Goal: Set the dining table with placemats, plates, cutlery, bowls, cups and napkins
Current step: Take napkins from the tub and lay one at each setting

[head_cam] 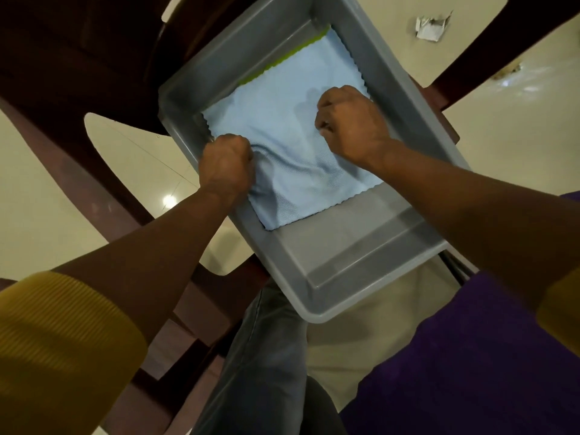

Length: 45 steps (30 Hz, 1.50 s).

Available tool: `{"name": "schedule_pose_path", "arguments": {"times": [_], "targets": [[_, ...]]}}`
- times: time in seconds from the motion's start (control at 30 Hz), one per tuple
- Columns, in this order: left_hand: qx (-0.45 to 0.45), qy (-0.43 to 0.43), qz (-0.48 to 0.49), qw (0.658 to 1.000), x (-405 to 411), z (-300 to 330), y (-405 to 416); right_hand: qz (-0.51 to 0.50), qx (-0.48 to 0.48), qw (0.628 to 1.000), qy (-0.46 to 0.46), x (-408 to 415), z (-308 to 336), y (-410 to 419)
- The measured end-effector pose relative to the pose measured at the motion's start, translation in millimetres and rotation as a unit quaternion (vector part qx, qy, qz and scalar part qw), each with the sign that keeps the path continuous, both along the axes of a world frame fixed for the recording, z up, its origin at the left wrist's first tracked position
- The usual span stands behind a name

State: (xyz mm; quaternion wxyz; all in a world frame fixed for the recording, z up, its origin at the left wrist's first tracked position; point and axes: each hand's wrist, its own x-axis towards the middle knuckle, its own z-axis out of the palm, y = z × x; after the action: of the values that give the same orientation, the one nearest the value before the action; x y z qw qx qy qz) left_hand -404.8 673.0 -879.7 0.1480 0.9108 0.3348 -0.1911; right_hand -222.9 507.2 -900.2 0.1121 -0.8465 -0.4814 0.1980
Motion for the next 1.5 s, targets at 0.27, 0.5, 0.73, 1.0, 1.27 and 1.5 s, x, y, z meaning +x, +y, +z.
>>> {"name": "schedule_pose_path", "arguments": {"times": [0.27, 0.5, 0.73, 1.0, 1.27, 1.5], "targets": [[-0.008, 0.02, -0.005, 1.0, 1.4, -1.0, -0.7, 0.032, -0.01, 0.999, -0.013, 2.9, 1.0, -6.2], [-0.018, 0.022, 0.004, 1.0, 0.4, 5.6, 2.6, 0.025, -0.023, 0.999, -0.019, -0.9, 8.9, -0.9], [-0.025, 0.014, -0.054, 0.998, -0.6, 37.4, 1.3, 0.027, -0.037, 0.997, 0.065, -12.5, 19.6, 0.9], [-0.126, -0.021, -0.116, 0.985, 4.4, 87.0, 2.9, 0.099, -0.067, 0.988, 0.095, -41.2, 61.4, 14.7], [-0.375, -0.005, -0.119, 0.919, 31.1, 152.3, 10.4, 0.04, -0.099, 0.994, 0.036, -31.4, 105.3, -28.3], [-0.436, 0.003, -0.178, 0.882, 51.2, 196.8, 2.1, -0.059, -0.123, 0.987, 0.087, -26.5, 163.3, -114.6]]}}
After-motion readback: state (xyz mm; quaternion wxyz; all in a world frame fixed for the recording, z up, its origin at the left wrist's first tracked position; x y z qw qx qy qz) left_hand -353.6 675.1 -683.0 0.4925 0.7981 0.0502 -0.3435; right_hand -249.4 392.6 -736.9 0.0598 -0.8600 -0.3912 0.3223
